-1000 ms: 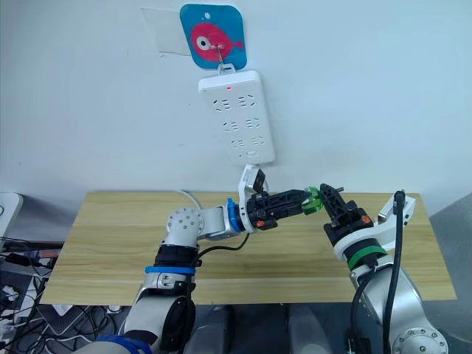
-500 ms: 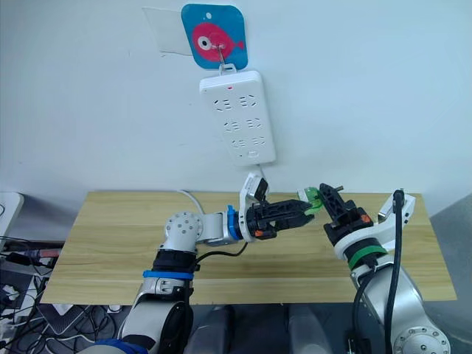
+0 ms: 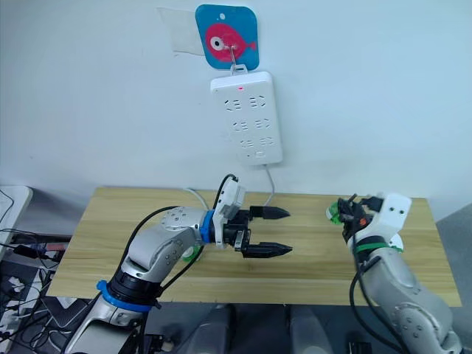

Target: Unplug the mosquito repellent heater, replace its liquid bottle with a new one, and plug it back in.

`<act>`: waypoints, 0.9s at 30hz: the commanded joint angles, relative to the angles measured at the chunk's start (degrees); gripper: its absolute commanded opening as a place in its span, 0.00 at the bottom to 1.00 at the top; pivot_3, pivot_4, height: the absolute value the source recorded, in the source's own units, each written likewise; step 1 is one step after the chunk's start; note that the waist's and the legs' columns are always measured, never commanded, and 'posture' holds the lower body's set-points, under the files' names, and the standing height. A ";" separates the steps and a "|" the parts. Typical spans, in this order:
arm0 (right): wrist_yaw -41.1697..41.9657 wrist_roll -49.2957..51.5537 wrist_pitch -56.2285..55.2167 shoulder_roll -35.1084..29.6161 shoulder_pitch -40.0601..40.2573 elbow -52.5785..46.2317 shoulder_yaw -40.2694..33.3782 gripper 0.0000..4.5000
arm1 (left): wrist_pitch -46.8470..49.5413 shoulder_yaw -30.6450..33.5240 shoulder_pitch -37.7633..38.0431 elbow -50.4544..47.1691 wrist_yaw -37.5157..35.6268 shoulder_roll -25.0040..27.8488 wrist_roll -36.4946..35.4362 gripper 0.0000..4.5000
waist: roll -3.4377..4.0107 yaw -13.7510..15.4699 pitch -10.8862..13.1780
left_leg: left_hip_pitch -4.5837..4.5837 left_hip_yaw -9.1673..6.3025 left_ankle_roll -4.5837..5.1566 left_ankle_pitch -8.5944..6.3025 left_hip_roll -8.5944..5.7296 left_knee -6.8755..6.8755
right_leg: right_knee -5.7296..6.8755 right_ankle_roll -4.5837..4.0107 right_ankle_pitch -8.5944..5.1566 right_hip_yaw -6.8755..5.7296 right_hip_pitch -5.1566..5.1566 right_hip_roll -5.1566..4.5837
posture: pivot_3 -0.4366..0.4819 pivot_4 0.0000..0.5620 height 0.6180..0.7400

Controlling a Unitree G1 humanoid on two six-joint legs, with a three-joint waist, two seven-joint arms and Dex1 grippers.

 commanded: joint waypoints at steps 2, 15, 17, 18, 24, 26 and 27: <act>5.34 -18.28 -10.62 4.64 0.52 11.19 2.02 0.19 | -12.45 -0.59 3.49 0.67 -1.72 0.28 4.75 1.00 | -0.03 0.05 0.10 | 0.00 0.02 0.03 -0.02 -0.02 0.00 | -0.04 0.00 0.00 0.01 0.02 -0.03 | 0.60 0.56 1.00; 14.81 -31.33 -24.93 16.30 -4.59 31.79 -4.92 0.19 | -12.01 -0.27 5.02 1.75 -1.65 2.25 6.34 1.00 | 0.06 0.16 0.78 | 0.03 -0.06 0.13 -0.07 -0.03 0.03 | 0.07 0.02 0.02 -0.05 0.07 -0.03 | 0.62 0.60 1.00; 16.37 -31.99 -26.40 17.15 -5.22 34.57 -5.76 0.19 | -11.77 -0.50 5.47 1.18 -1.40 2.24 6.49 1.00 | 0.06 0.15 0.78 | 0.05 -0.07 0.13 -0.07 -0.02 0.02 | 0.08 0.02 0.02 -0.06 0.07 -0.03 | 0.62 0.60 1.00; 17.18 -31.78 -26.75 17.71 -5.52 35.98 -6.36 0.19 | -11.74 -0.55 5.57 1.09 -1.04 2.15 6.78 1.00 | 0.07 0.15 0.79 | 0.06 -0.06 0.13 -0.07 -0.02 0.02 | 0.08 0.03 0.02 -0.05 0.08 -0.03 | 0.62 0.60 1.00; 20.43 -33.40 -28.24 19.14 -6.02 40.56 -7.97 0.19 | -12.74 0.28 5.10 2.10 1.56 1.55 8.13 1.00 | 0.08 0.11 0.80 | 0.12 -0.04 0.13 -0.07 -0.02 0.02 | 0.08 0.03 0.02 -0.02 0.14 -0.03 | 0.62 0.60 1.00; 20.78 -33.88 -28.31 19.22 -5.92 40.92 -8.58 0.36 | -12.95 0.21 4.91 2.31 1.56 1.64 8.25 1.00 | 0.09 0.11 0.80 | 0.16 -0.05 0.13 -0.07 -0.02 0.02 | 0.08 0.03 0.02 -0.03 0.18 -0.03 | 0.62 0.60 1.00; 21.03 -34.07 -28.27 19.30 -5.94 41.09 -8.83 0.43 | -13.14 0.14 4.74 2.60 1.48 1.70 8.36 1.00 | 0.09 0.12 0.81 | 0.17 -0.05 0.13 -0.07 -0.02 0.01 | 0.08 0.03 0.02 -0.03 0.18 -0.03 | 0.61 0.59 1.00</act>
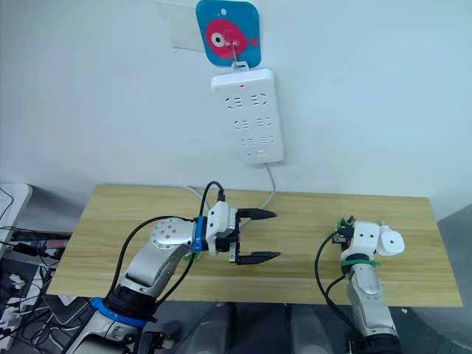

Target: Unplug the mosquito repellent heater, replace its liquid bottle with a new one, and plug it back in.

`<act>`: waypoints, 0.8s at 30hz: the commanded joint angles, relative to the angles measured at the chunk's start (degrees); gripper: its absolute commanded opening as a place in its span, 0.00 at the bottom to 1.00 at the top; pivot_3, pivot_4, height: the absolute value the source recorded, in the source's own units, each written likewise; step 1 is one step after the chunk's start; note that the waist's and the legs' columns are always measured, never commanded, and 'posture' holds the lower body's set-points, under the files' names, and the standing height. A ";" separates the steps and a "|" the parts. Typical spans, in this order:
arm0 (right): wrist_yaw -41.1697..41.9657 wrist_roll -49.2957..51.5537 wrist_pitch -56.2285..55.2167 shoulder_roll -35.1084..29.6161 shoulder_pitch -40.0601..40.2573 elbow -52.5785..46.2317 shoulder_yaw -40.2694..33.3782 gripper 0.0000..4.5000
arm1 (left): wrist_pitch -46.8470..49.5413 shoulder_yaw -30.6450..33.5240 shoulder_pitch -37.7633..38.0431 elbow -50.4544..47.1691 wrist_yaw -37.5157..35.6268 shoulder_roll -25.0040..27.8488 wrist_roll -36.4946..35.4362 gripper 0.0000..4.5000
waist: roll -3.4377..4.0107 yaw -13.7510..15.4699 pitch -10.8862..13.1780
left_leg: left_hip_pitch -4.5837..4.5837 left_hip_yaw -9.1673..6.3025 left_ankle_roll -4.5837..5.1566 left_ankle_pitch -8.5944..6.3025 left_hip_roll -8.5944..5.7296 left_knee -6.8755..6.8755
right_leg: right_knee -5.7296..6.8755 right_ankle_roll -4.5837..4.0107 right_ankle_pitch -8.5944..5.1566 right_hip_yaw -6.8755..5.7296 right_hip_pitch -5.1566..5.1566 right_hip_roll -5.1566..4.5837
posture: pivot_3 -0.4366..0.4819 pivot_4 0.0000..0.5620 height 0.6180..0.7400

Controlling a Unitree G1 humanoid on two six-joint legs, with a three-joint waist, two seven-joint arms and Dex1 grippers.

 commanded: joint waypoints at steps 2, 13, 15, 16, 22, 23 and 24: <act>1.33 -1.28 -1.15 0.23 0.54 -0.30 -2.08 0.59 | -1.79 0.05 -0.61 -0.28 -0.08 -0.19 0.34 1.00 | 0.00 0.00 0.00 | 0.00 0.00 0.00 0.00 0.00 0.00 | -0.01 0.00 0.00 0.00 0.01 0.00 | 0.61 0.59 1.00; 8.38 1.64 10.37 -1.01 17.03 -26.17 0.31 1.00 | 1.16 2.22 1.66 -4.34 1.41 1.85 -1.13 1.00 | 0.15 -0.05 0.09 | 0.01 -0.04 0.00 0.00 0.00 -0.05 | -0.05 0.01 -0.01 0.00 0.03 0.00 | 0.61 0.59 1.00; 9.32 3.19 15.38 -2.38 22.56 -35.61 0.07 1.00 | 3.84 3.85 3.72 -8.17 2.82 3.53 -2.04 1.00 | 0.26 -0.08 0.16 | 0.00 -0.05 0.00 0.00 0.01 -0.07 | -0.06 0.03 -0.02 0.01 0.03 0.00 | 0.61 0.59 1.00; 9.67 3.86 17.36 -3.01 24.83 -39.36 -0.20 1.00 | 5.00 4.53 4.86 -10.05 3.63 4.32 -2.43 1.00 | 0.31 -0.09 0.21 | 0.01 -0.07 0.00 0.00 0.01 -0.11 | -0.08 0.04 -0.03 0.01 0.04 0.00 | 0.62 0.60 1.00; 13.65 11.81 32.72 -8.87 28.19 -57.58 1.92 1.00 | 10.38 12.33 16.12 -22.13 13.25 7.75 -1.99 1.00 | 0.24 -0.13 0.42 | 0.02 -0.09 -0.01 0.00 0.04 -0.11 | -0.14 0.40 -0.25 0.02 0.08 -0.01 | 0.64 0.59 1.00; 15.37 13.14 35.09 -10.34 25.57 -58.77 3.28 1.00 | 9.81 14.07 18.62 -23.25 15.39 7.90 -0.67 1.00 | 0.16 -0.39 0.45 | 0.04 -0.05 -0.01 0.00 0.06 -0.11 | -0.15 0.40 -0.25 0.07 0.08 -0.01 | 0.64 0.57 1.00; 16.50 13.95 36.82 -11.41 23.73 -59.44 4.13 1.00 | 9.43 15.13 20.31 -23.98 16.94 7.99 0.19 1.00 | 0.14 -0.35 0.47 | 0.07 -0.02 -0.01 0.00 0.07 -0.11 | -0.16 0.41 -0.25 0.14 0.08 0.00 | 0.66 0.56 1.00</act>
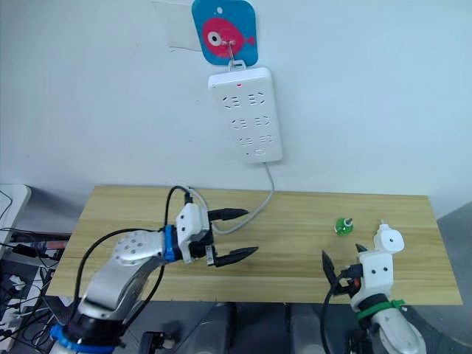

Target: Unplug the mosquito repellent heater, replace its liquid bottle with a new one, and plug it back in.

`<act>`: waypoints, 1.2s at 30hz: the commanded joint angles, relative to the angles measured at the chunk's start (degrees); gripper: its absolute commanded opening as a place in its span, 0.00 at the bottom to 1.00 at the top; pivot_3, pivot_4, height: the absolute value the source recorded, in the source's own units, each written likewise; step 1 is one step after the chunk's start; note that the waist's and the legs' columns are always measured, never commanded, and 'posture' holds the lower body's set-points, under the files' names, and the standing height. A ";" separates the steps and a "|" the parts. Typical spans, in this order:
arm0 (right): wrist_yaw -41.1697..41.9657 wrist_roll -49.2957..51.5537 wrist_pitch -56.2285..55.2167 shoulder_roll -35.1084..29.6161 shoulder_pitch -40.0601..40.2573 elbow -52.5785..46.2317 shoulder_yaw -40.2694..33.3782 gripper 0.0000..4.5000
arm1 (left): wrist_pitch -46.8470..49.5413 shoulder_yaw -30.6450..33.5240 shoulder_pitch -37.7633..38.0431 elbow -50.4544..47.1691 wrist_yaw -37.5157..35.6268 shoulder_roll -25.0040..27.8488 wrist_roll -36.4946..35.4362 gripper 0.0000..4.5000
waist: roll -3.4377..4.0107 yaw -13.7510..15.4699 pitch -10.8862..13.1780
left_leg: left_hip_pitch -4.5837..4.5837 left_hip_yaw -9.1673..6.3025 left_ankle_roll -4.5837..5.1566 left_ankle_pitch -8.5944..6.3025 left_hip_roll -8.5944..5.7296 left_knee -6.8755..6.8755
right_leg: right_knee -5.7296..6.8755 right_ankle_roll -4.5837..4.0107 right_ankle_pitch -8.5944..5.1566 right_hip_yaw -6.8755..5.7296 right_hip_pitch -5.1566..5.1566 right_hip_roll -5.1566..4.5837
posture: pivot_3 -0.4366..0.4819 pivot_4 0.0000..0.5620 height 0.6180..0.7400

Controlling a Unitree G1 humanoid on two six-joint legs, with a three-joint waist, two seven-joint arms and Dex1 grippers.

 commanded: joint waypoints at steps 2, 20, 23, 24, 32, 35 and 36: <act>7.56 7.55 8.94 -3.27 -13.81 -2.81 4.22 1.00 | -5.04 8.70 10.84 -4.37 10.68 -0.62 5.94 1.00 | -0.13 0.38 0.02 | 0.02 -0.03 0.00 0.00 -0.01 0.00 | 0.00 0.00 0.00 -0.05 0.03 -0.01 | 0.70 0.53 1.00; 30.49 17.15 20.51 -12.79 -43.13 3.24 13.58 1.00 | -15.41 8.11 22.69 9.67 21.35 -9.26 11.87 1.00 | -0.56 9.07 -0.11 | -0.17 -0.22 0.00 -0.01 -0.16 0.05 | -0.16 -0.24 0.17 -0.46 0.02 -0.18 | 0.80 0.45 1.00; 30.00 17.84 21.82 -12.37 -45.03 4.11 12.45 1.00 | -18.91 6.71 17.72 17.42 23.26 -11.11 13.75 1.00 | -0.74 9.33 -0.23 | -0.17 -0.25 0.00 -0.01 -0.15 0.10 | -0.11 -0.25 0.18 -0.51 0.02 -0.16 | 0.79 0.44 1.00; 29.69 18.03 22.23 -12.36 -45.22 4.20 11.97 1.00 | -19.88 6.31 16.44 19.31 23.54 -11.49 14.16 1.00 | -0.83 9.40 -0.30 | -0.17 -0.24 0.00 -0.01 -0.15 0.09 | -0.11 -0.25 0.19 -0.51 0.02 -0.16 | 0.79 0.44 1.00; 27.83 18.98 25.21 -13.51 -44.91 2.23 9.22 1.00 | -24.26 2.80 8.44 32.02 25.34 -15.95 15.34 1.00 | -0.87 9.46 -0.41 | -0.17 -0.22 0.00 -0.01 -0.16 0.12 | -0.07 -0.30 0.22 -0.51 0.02 -0.17 | 0.74 0.42 1.00; 27.13 19.48 26.25 -13.62 -45.16 1.64 8.56 1.00 | -26.08 2.37 6.49 35.71 26.26 -16.72 15.85 1.00 | -0.88 9.36 -0.53 | -0.16 -0.22 0.00 -0.01 -0.16 0.12 | -0.06 -0.30 0.22 -0.51 0.01 -0.17 | 0.73 0.42 1.00; 26.75 19.75 26.68 -13.57 -45.32 1.50 8.25 1.00 | -26.60 2.62 5.76 36.97 27.20 -16.94 16.08 1.00 | -0.89 9.33 -0.54 | -0.15 -0.22 0.00 -0.01 -0.16 0.12 | -0.06 -0.31 0.23 -0.51 0.01 -0.17 | 0.73 0.42 1.00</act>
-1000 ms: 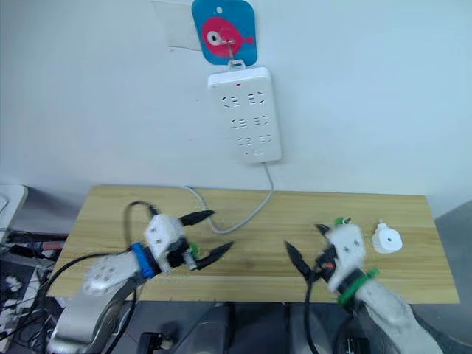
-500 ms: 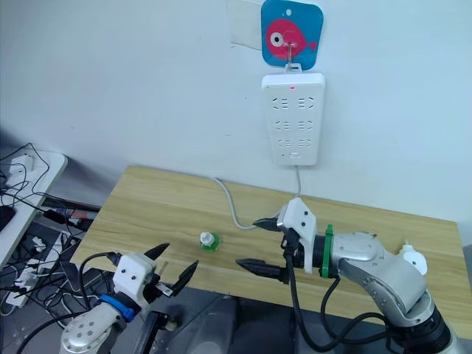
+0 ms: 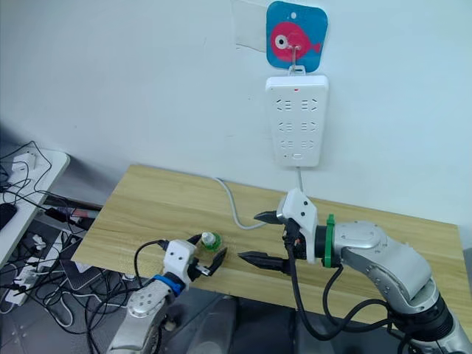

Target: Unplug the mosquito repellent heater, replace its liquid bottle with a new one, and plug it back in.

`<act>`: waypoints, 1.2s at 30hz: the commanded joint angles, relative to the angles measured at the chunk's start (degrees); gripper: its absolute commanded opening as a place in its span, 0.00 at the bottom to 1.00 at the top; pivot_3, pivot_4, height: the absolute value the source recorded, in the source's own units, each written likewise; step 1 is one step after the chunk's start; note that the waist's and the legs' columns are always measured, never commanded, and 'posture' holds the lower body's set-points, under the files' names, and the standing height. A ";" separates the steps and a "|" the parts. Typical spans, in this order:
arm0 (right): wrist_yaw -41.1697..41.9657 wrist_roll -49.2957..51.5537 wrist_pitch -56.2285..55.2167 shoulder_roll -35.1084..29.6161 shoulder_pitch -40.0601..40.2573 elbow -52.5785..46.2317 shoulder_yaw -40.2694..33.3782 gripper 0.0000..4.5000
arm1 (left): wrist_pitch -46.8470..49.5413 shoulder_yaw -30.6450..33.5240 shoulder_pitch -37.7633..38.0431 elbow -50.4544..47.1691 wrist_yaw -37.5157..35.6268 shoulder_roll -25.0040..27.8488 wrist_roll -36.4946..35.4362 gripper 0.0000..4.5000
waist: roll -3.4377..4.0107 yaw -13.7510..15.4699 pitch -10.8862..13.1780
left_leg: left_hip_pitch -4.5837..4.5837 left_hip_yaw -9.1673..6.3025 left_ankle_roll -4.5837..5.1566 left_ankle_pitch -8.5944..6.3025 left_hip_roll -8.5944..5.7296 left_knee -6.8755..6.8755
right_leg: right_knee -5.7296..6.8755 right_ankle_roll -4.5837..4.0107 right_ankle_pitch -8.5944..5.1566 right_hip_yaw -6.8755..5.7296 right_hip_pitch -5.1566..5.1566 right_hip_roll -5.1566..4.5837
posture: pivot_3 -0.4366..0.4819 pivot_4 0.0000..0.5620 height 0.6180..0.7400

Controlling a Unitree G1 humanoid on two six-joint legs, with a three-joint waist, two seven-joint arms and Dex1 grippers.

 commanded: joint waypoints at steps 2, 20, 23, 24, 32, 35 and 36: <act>-1.07 1.92 1.03 -0.33 -0.39 -2.82 -2.36 1.00 | -3.34 0.53 -1.94 4.19 3.54 -0.74 1.45 1.00 | -0.01 -0.09 -0.05 | 0.01 0.00 0.00 0.00 0.00 0.01 | 0.02 0.00 0.00 0.00 0.00 0.00 | 0.72 0.41 1.00; -6.59 -5.07 -0.77 0.42 3.11 -1.48 -1.86 1.00 | -6.00 -5.59 -7.34 -4.31 -4.15 4.97 3.74 0.49 | -0.01 -0.24 -0.53 | 0.04 0.01 0.00 0.00 0.00 0.05 | 0.06 -0.03 0.02 -0.01 0.04 0.00 | 0.72 0.42 1.00; -8.65 -5.58 -0.74 2.62 4.06 -1.70 -1.92 1.00 | -1.84 -8.00 -9.96 -9.61 -9.79 7.57 2.30 0.49 | 0.00 -0.30 -0.53 | 0.05 0.01 0.00 0.01 0.00 0.04 | 0.07 -0.03 0.02 -0.01 0.04 0.01 | 0.71 0.42 1.00; -9.08 -6.06 -0.85 3.06 4.53 -1.98 -1.50 1.00 | 0.67 -8.99 -11.25 -11.35 -12.41 8.42 1.18 0.49 | 0.00 -0.40 -0.53 | 0.05 0.01 0.00 0.00 0.00 0.04 | 0.07 -0.03 0.02 -0.01 0.04 0.02 | 0.71 0.42 1.00; -14.13 -11.91 -3.16 7.53 6.36 -2.41 3.16 1.00 | 12.09 -13.45 -22.36 -12.42 -28.68 11.85 -5.06 0.49 | 0.00 -1.54 -0.54 | 0.06 0.02 0.00 0.01 0.01 0.05 | 0.09 -0.03 0.02 -0.01 0.04 0.06 | 0.66 0.40 1.00; -17.51 -13.60 -3.16 11.26 6.31 -1.91 3.95 1.00 | 14.95 -14.29 -25.78 -11.35 -31.77 11.09 -6.61 0.49 | -0.01 -2.26 -0.57 | 0.06 -0.01 -0.01 0.01 0.02 0.05 | 0.09 -0.03 0.02 -0.03 0.04 0.05 | 0.64 0.39 1.00; -18.70 -14.22 -3.13 12.46 6.43 -1.77 4.21 1.00 | 15.90 -14.69 -26.72 -11.23 -32.86 10.79 -7.14 0.49 | -0.02 -2.49 -0.57 | 0.05 0.00 -0.02 0.02 0.02 0.06 | 0.09 -0.03 0.02 -0.02 0.04 0.05 | 0.63 0.38 1.00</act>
